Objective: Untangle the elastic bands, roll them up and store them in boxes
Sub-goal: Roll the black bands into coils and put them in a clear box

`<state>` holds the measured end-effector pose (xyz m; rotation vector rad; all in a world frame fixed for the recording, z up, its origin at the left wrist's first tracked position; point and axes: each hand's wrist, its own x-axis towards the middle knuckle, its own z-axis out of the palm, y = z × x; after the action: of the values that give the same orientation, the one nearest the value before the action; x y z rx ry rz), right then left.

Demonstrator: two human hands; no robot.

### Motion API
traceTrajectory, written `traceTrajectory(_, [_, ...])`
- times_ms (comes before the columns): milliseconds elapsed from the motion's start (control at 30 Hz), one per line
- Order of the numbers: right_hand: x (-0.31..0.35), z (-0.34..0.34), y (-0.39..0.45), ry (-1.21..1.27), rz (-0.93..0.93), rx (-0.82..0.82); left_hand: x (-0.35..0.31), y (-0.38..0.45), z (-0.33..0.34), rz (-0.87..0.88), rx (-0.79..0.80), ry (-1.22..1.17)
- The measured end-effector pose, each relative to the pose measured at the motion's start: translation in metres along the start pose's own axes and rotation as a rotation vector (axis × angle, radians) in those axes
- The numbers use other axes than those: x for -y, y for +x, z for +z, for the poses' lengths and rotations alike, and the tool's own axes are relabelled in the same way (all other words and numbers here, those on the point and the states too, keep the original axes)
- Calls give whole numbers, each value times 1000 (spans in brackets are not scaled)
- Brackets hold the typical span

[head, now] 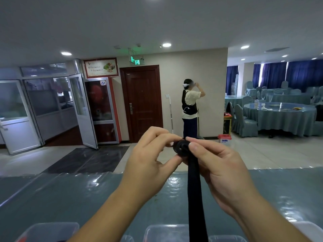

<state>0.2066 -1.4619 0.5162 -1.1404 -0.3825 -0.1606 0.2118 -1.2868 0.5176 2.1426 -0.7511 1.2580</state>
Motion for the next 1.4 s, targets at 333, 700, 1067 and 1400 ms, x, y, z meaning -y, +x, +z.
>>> traceTrajectory(333, [17, -5, -4, -257, -95, 134, -9, 7, -16, 61, 237, -88])
traceTrajectory(700, [12, -1, -14, -133, -121, 57, -25, 1, -17, -7, -25, -34])
traceTrajectory(1067, [28, -8, -15, -518, -250, 149, -23, 11, -41, -469, 392, -457])
traceTrajectory(1400, [22, -8, -21, -455, -303, 5, -37, 3, -22, -704, 246, -785])
